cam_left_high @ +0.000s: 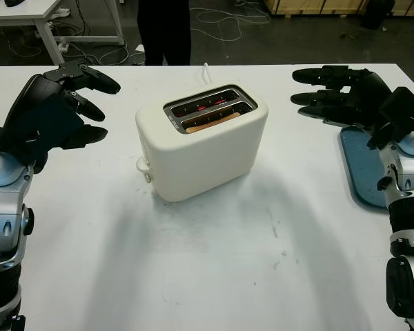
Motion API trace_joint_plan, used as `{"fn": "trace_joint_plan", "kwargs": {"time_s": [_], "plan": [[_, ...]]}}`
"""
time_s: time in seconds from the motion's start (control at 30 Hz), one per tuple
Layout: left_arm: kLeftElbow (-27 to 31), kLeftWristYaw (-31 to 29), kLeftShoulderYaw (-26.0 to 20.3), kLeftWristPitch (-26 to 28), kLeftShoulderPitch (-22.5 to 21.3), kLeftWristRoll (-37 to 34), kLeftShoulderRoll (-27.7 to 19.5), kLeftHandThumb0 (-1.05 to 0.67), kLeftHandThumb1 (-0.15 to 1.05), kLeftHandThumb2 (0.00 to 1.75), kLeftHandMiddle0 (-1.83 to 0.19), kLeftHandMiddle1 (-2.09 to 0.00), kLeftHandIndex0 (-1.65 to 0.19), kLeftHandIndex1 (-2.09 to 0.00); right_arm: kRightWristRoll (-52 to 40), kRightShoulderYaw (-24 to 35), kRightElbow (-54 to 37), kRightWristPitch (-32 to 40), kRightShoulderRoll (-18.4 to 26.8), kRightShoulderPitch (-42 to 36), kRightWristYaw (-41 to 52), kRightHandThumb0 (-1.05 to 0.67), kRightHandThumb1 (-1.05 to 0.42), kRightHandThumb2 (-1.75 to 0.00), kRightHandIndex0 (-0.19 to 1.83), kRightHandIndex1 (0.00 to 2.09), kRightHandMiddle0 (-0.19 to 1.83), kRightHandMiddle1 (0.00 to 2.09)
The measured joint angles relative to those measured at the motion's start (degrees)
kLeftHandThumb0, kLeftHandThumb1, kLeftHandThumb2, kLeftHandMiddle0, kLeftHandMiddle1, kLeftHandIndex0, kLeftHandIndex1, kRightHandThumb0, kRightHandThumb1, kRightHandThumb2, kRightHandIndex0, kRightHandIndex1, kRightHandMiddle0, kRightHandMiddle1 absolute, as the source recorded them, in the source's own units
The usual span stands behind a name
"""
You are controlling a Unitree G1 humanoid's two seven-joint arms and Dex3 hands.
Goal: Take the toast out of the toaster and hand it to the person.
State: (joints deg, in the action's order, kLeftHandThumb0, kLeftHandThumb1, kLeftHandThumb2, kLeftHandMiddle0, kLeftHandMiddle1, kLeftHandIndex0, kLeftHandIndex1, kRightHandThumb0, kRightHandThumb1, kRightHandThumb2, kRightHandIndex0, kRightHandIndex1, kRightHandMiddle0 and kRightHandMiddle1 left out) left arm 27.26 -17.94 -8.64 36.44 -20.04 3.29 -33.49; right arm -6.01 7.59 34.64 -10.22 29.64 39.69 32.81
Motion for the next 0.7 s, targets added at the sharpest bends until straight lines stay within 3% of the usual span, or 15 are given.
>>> {"fn": "trace_joint_plan", "kwargs": {"time_s": [0.7], "plan": [[0.05,0.00,0.22,0.21,0.00,0.00,0.01,0.43,0.92,0.17,-0.42,-1.35,-0.40,-1.02,-0.02,0.09,0.29,-0.04,0.00,0.00,0.28,-0.46,-0.79,0.00,0.84,0.00,0.76,0.00]]}}
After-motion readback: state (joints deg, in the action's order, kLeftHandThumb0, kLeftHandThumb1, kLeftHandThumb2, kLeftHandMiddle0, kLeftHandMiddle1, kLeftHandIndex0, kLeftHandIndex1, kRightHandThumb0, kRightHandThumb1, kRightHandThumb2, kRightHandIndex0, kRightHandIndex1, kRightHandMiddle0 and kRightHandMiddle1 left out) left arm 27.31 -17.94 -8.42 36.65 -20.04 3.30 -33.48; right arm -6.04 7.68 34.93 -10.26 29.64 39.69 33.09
